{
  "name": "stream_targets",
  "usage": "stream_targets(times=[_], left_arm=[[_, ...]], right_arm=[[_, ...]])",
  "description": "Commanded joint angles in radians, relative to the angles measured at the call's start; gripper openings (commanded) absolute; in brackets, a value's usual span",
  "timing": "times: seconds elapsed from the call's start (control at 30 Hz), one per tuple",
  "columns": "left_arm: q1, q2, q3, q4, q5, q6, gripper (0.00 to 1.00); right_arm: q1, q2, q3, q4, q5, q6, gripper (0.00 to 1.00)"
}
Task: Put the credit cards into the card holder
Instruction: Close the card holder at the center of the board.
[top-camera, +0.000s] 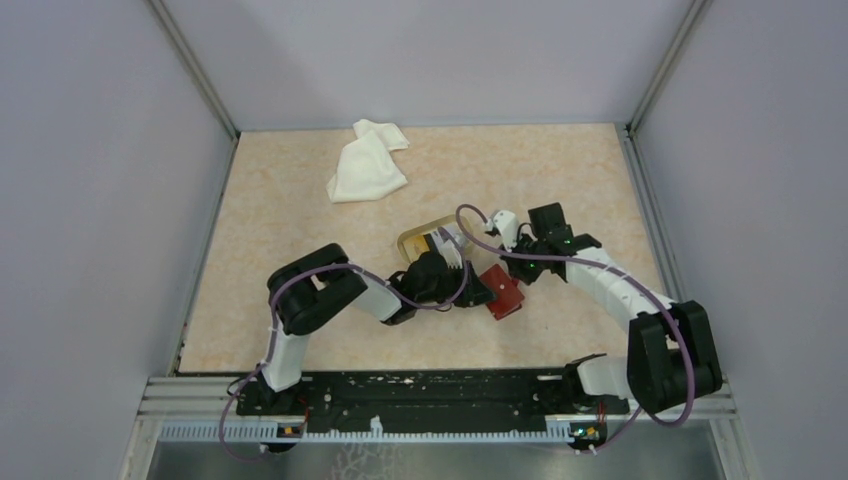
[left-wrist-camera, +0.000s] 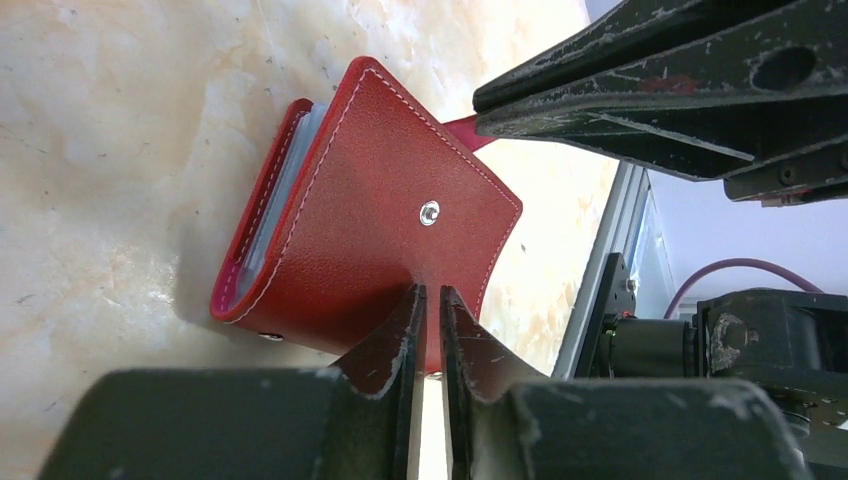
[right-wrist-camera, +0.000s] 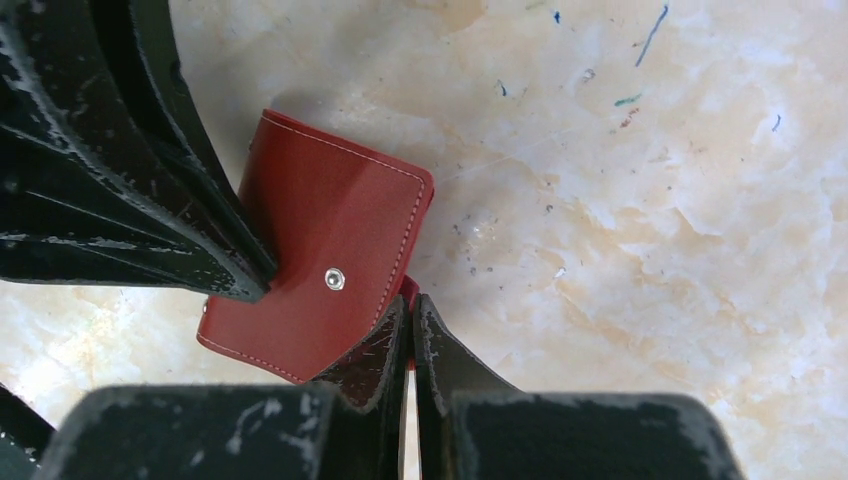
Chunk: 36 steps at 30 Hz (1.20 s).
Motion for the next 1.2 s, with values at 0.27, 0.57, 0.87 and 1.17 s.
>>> stream_targets(times=[0.27,0.57,0.87,1.17], left_arm=[[-0.045,-0.080,-0.050,-0.080,-0.020,0.001,0.16],[-0.087,-0.169,-0.146,0.005,-0.061,-0.011,0.18],[-0.088,-0.237,-0.273,0.207,-0.067,0.010,0.28],[-0.088,-0.318,-0.412,0.381,-0.080,0.070,0.37]], right_arm=[[0.132,0.016,0.015,0.078,-0.023,-0.008,0.00],[0.229,0.050,0.010,0.061,-0.095,-0.031,0.00],[0.255,0.070,0.022,0.025,-0.184,-0.068,0.00],[0.255,0.060,0.035,-0.004,-0.208,-0.096,0.00]])
